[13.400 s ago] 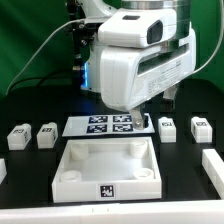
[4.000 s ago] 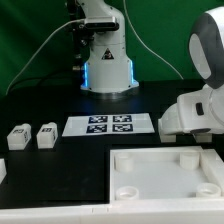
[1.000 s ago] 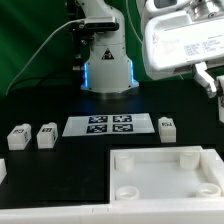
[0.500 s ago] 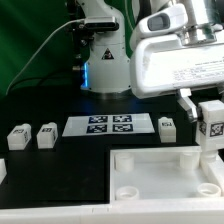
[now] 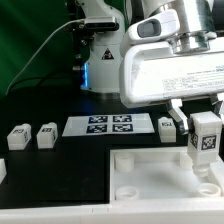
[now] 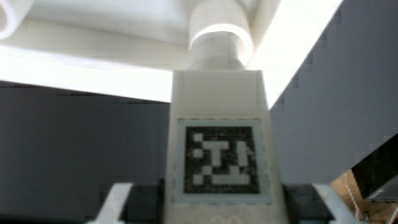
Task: Assemble one leg
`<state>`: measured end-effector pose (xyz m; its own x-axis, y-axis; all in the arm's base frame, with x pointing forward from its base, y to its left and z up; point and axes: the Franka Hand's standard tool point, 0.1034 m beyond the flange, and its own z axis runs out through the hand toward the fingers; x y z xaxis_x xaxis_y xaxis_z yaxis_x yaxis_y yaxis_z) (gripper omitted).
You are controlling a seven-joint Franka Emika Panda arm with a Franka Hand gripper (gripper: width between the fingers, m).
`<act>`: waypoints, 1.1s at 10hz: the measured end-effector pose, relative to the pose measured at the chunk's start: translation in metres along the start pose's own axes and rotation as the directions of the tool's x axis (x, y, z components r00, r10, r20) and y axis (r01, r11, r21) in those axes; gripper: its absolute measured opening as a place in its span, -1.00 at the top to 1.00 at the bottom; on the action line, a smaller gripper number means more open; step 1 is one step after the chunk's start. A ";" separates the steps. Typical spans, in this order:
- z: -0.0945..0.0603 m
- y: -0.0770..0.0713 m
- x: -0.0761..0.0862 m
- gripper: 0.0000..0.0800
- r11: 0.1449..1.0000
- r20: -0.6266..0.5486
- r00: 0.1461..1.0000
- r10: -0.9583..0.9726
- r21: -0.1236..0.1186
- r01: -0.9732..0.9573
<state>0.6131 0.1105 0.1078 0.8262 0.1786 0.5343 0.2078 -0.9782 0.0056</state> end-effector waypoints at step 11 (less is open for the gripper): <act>0.029 -0.007 -0.006 0.26 1.000 -0.047 0.999 -0.006 -0.001 0.006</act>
Offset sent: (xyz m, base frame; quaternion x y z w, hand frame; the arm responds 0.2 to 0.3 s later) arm 0.0141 0.0048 -0.0045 0.0034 0.0079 0.0076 0.9999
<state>0.6220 0.1194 0.0802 0.7993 0.1794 0.5735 0.2126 -0.9771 0.0094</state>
